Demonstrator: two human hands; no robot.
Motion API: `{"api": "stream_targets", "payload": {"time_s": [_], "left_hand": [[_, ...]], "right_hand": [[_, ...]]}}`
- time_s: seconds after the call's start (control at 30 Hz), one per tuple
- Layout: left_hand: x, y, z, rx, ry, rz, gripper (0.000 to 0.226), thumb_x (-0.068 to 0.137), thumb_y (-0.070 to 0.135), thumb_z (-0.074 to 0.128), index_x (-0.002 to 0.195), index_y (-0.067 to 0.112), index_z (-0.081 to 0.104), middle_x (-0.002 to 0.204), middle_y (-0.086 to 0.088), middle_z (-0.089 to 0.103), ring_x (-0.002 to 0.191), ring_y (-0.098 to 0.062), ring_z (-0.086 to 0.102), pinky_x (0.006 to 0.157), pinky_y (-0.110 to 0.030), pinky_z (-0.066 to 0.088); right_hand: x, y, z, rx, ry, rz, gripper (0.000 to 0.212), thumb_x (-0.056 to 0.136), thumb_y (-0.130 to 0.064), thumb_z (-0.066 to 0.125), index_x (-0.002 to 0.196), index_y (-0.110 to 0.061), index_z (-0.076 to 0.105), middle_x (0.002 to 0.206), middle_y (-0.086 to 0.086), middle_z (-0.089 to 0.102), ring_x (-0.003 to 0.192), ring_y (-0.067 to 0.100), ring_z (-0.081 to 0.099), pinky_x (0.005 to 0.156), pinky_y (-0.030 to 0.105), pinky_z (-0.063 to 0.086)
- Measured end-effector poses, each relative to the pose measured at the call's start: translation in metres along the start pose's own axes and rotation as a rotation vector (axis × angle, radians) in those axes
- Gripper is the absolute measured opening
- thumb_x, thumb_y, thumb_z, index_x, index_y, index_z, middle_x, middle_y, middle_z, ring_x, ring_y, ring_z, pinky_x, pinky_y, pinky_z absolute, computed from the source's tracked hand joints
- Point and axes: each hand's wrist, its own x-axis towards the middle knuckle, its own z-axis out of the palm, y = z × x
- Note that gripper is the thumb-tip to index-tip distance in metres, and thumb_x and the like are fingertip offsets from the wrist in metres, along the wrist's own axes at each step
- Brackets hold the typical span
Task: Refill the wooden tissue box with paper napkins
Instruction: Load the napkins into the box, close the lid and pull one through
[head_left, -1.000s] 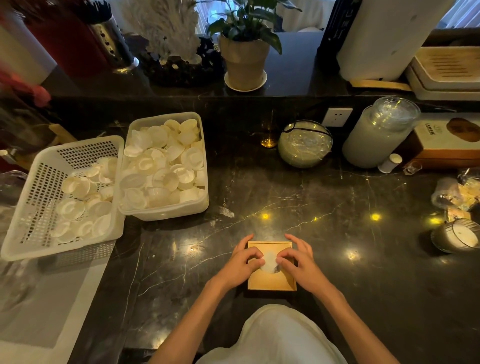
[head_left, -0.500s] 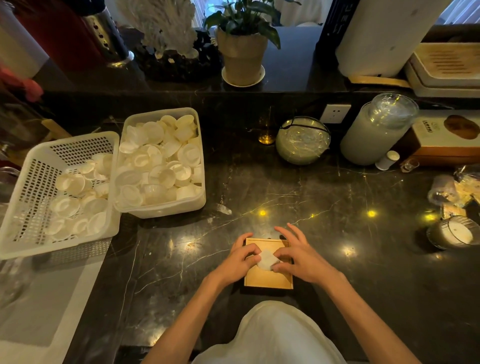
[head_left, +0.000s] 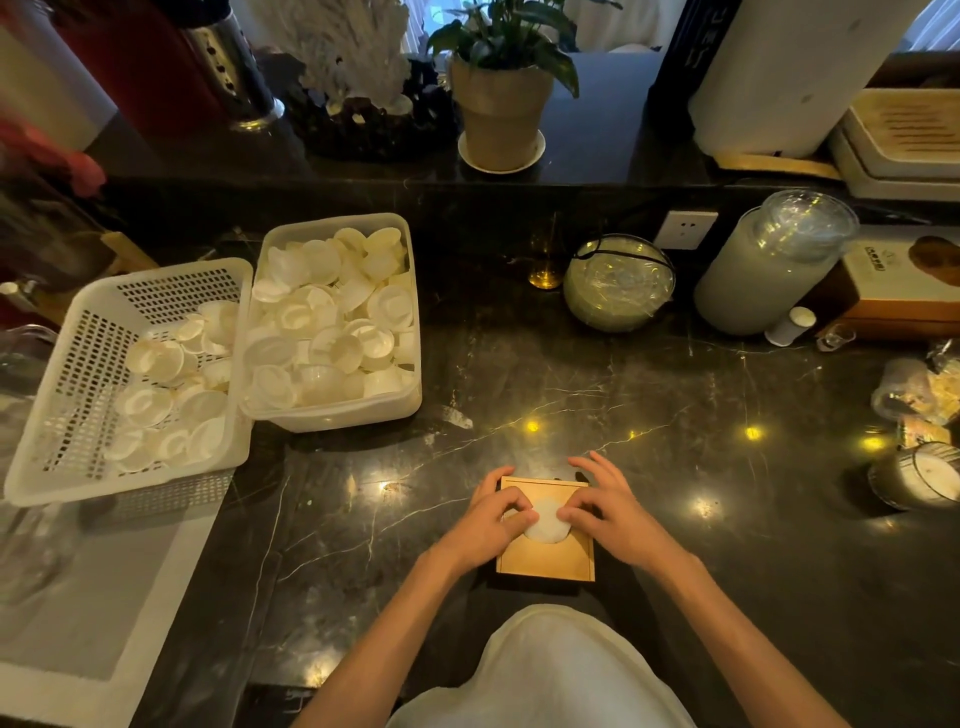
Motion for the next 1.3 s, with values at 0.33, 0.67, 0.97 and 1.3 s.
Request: {"api": "stream_targets", "payload": {"time_s": [0.33, 0.67, 0.97, 1.3], "left_hand": [[-0.001, -0.003, 0.001, -0.003, 0.032, 0.021, 0.012, 0.091, 0.037, 0.063, 0.088, 0.025, 0.065, 0.157, 0.015, 0.019, 0.146, -0.012, 0.021, 0.119, -0.048, 0.026], [-0.001, 0.0, -0.003, -0.026, 0.025, 0.019, 0.012, 0.094, 0.029, 0.062, 0.088, 0.019, 0.066, 0.157, 0.008, 0.023, 0.143, -0.011, 0.026, 0.117, -0.045, 0.029], [0.003, -0.002, 0.001, 0.016, 0.047, 0.017, 0.012, 0.094, 0.03, 0.06, 0.087, 0.021, 0.064, 0.151, 0.009, 0.028, 0.137, -0.011, 0.033, 0.114, -0.04, 0.032], [0.006, -0.005, 0.006, 0.006, 0.069, 0.01, 0.013, 0.093, 0.032, 0.06, 0.081, 0.027, 0.061, 0.145, 0.011, 0.031, 0.134, -0.013, 0.036, 0.114, -0.046, 0.035]], "right_hand": [[-0.011, 0.003, 0.017, 0.217, 0.085, 0.095, 0.012, 0.095, -0.033, 0.059, 0.091, -0.023, 0.065, 0.151, -0.01, 0.027, 0.139, 0.005, 0.019, 0.117, 0.038, 0.023], [-0.007, 0.005, 0.014, 0.162, 0.02, 0.074, 0.009, 0.094, -0.033, 0.06, 0.088, -0.03, 0.066, 0.151, -0.012, 0.026, 0.133, 0.0, 0.018, 0.112, 0.033, 0.022], [-0.006, 0.007, 0.017, 0.166, 0.026, 0.079, 0.012, 0.095, -0.032, 0.058, 0.09, -0.026, 0.066, 0.151, -0.013, 0.026, 0.13, 0.0, 0.021, 0.108, 0.029, 0.024], [-0.005, 0.012, 0.021, 0.206, 0.031, 0.062, 0.01, 0.097, -0.03, 0.056, 0.091, -0.025, 0.064, 0.143, -0.02, 0.025, 0.137, 0.01, 0.028, 0.109, 0.031, 0.03]]}}
